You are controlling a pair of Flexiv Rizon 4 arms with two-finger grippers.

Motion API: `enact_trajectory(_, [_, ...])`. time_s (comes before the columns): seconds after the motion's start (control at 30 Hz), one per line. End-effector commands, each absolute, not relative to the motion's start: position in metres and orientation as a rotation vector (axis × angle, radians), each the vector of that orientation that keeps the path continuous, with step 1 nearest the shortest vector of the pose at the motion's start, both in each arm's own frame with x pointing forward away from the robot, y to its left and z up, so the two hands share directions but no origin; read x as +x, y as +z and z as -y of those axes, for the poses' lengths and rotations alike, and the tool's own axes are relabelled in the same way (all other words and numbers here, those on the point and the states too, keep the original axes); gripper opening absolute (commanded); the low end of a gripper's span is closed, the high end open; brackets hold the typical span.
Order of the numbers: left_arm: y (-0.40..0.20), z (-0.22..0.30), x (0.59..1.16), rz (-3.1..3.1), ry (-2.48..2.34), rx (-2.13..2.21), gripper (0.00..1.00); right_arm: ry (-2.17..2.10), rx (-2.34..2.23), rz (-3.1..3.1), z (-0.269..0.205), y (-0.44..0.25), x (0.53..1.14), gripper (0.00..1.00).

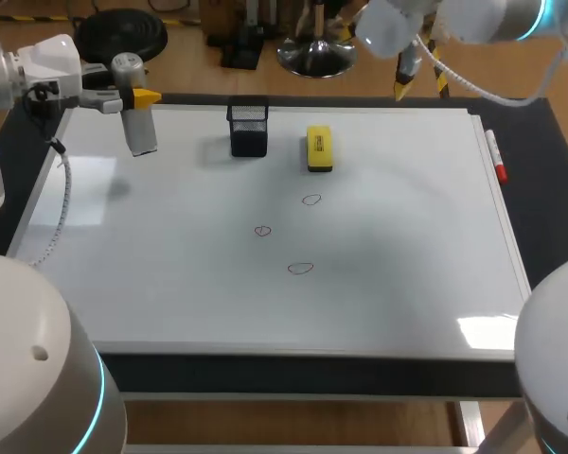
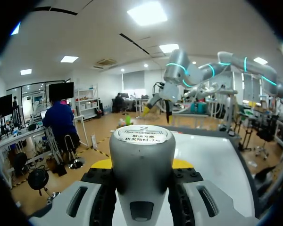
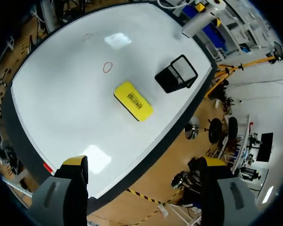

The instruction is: Pick up the inspection probe, press it on each red-marked spot on the whiteboard one by one, put down the probe, pick up the eraser, and wipe off all the red marks.

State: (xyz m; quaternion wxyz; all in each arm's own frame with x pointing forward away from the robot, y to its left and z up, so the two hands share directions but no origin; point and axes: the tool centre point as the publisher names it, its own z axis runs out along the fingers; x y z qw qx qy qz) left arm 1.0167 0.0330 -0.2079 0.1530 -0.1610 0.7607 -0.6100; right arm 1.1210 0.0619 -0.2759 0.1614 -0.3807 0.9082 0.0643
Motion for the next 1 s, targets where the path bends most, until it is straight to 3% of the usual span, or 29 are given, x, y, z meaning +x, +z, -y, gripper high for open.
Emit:
enact_trajectory(0.03, [-0.208, -0.032, 1.016, -2.176, -1.748, -0.462, 0.00, -0.086, -1.257, -2.849, -0.065, -0.271, 1.120, 1.00])
enact_trajectory(0.47, [-0.208, -0.032, 1.016, -2.176, -1.748, -0.462, 0.00, -0.086, -1.257, -2.849, -0.065, -0.271, 1.120, 1.00])
enact_trajectory(1.0, [-0.208, -0.032, 1.016, -2.176, -1.748, -0.462, 0.00, 0.001, -1.914, -2.640, -0.099, -0.348, 1.104, 1.00])
